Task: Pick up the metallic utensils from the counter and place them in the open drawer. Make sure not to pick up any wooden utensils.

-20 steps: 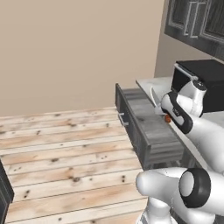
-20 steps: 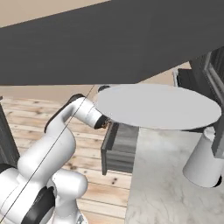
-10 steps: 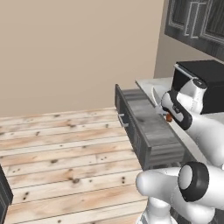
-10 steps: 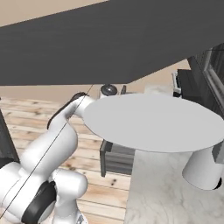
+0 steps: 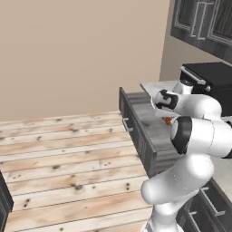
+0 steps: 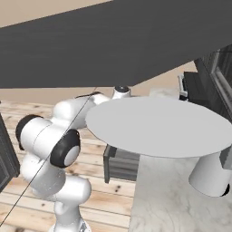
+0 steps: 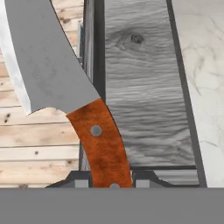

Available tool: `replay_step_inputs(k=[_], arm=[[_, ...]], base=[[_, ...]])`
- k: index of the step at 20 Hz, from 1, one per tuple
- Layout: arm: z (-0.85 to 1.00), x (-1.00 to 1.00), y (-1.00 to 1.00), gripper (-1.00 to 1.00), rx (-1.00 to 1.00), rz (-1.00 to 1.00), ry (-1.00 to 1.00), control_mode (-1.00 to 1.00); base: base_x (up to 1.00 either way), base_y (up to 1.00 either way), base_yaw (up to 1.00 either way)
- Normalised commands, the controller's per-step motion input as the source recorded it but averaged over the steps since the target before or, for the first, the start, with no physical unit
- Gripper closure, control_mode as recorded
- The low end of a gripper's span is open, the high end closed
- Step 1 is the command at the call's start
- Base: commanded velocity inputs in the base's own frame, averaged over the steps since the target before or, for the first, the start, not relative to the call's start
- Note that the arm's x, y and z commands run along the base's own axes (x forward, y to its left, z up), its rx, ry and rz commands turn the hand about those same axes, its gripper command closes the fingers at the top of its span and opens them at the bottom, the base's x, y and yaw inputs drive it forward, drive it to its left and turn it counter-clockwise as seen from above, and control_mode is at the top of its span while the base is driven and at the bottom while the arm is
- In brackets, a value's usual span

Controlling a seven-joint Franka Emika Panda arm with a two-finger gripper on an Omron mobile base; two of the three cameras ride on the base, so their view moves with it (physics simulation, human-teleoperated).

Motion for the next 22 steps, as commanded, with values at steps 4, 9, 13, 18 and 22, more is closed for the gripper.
replay_step_inputs(k=[4, 9, 13, 18, 22], arm=[[-0.68, 0.33, -0.27, 1.0, 0.0, 0.0, 0.07, -1.0], [-0.74, 0.25, -0.16, 1.0, 0.0, 0.0, 0.01, -1.0], [-0.12, 0.29, 0.0, 1.0, 0.0, 0.0, 0.0, -1.0], [-0.13, 0.05, 0.0, 1.0, -0.03, 0.0, 0.0, -1.0], [-0.35, 0.12, 0.0, 1.0, -0.12, 0.0, 0.0, -1.0]], base=[[0.0, 0.0, 0.0], [0.0, 0.0, 0.0], [0.0, 0.0, 0.0], [0.0, 0.0, 0.0], [0.0, 0.0, 0.0]])
